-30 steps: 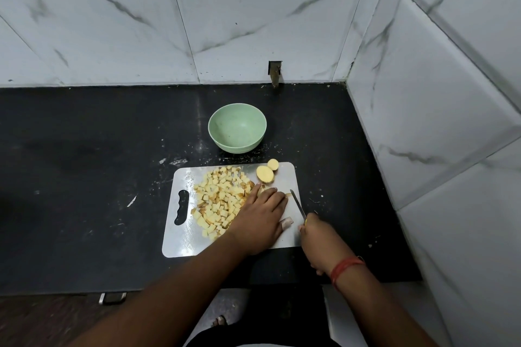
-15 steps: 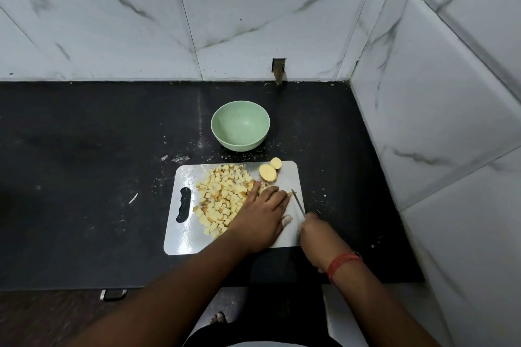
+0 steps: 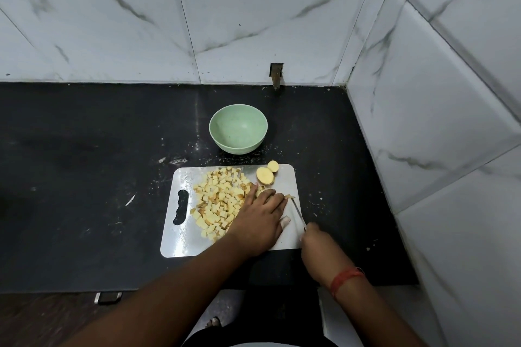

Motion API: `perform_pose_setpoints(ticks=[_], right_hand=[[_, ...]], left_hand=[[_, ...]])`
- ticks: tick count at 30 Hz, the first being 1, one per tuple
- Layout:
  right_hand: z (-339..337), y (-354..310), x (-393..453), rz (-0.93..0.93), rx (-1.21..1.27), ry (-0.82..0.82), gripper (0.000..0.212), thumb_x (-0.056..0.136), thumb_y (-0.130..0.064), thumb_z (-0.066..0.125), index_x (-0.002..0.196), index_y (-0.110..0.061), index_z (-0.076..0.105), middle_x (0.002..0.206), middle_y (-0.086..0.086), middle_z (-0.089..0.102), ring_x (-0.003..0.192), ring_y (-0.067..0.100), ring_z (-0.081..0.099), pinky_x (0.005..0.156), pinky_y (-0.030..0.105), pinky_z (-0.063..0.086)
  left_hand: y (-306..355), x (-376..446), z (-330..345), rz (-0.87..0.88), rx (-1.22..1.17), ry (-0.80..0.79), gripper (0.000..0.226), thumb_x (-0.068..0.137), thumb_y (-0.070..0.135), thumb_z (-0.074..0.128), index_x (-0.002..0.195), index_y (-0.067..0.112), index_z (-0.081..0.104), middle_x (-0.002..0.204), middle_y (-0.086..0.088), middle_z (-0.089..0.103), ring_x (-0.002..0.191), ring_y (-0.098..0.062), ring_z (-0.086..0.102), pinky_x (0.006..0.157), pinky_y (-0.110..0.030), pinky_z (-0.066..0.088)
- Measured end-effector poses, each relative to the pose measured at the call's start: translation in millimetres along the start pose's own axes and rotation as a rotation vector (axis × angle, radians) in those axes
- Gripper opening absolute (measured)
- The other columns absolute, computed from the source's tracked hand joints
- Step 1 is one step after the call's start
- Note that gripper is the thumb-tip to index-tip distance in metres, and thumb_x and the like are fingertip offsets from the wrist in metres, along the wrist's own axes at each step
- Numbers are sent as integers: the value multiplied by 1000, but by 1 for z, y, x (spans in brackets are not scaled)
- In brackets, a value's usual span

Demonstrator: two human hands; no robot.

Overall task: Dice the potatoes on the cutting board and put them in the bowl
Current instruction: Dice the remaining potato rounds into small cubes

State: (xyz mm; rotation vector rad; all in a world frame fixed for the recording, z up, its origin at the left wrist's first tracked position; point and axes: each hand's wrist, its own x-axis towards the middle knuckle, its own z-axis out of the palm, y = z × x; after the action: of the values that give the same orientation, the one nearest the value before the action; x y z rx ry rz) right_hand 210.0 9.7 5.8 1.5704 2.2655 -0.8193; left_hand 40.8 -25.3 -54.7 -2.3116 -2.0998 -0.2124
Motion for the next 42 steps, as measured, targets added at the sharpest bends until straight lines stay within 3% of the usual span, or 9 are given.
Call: perform_pose_setpoints(ticks=[6,25,34,36,38,40,42], right_hand=[[-7,-10,13,17,11,22,23,95,-5,34,116,-3,43,114,20,63,101,36,63,79,34,47],[-6,-19,22,89,-18,-22,30,93,-4,38,124,-2,42,123,20,60,111,34,61,89,35,48],[0,5,-2,24,-18,-120,21,96,-6,38,115,-5,45,114,18,61,103,32,62,80,32,45],[-6,9,-6,7,63,-138,15,101,-16,38,109,-7,47,107,14,61,95,30,64,73,32,48],[-16,13,-10,42,230,-119,18,102,-27,39,97,-11,46,90,12,60,66,26,65,54,31,49],[-23,16,-12,77,389,-98,22,101,-32,39,92,-13,44,76,12,55,41,20,51,40,26,40],[-29,19,-13,82,480,-75,22,101,-33,39,93,-13,44,72,12,51,36,18,44,38,25,36]], left_hand=[[1,0,1,-13,-11,10,58,105,48,31,146,14,53,143,-1,53,139,-24,42,124,-55,14],[2,0,4,-31,-10,35,56,105,48,35,146,14,54,142,0,55,137,-24,44,124,-55,18],[5,3,-3,-47,9,26,56,104,48,32,140,15,60,136,1,58,133,-23,48,123,-54,20],[5,5,-6,-48,24,37,57,104,48,32,134,14,65,129,1,62,129,-23,51,124,-52,21],[7,8,-9,-34,44,63,56,103,48,33,128,12,69,124,-1,63,128,-23,51,123,-50,24],[6,11,-10,13,52,98,53,104,46,37,126,9,68,126,-5,61,129,-25,50,123,-48,25],[5,15,-10,104,70,101,53,105,45,39,131,7,64,132,-8,59,133,-26,47,124,-46,25]])
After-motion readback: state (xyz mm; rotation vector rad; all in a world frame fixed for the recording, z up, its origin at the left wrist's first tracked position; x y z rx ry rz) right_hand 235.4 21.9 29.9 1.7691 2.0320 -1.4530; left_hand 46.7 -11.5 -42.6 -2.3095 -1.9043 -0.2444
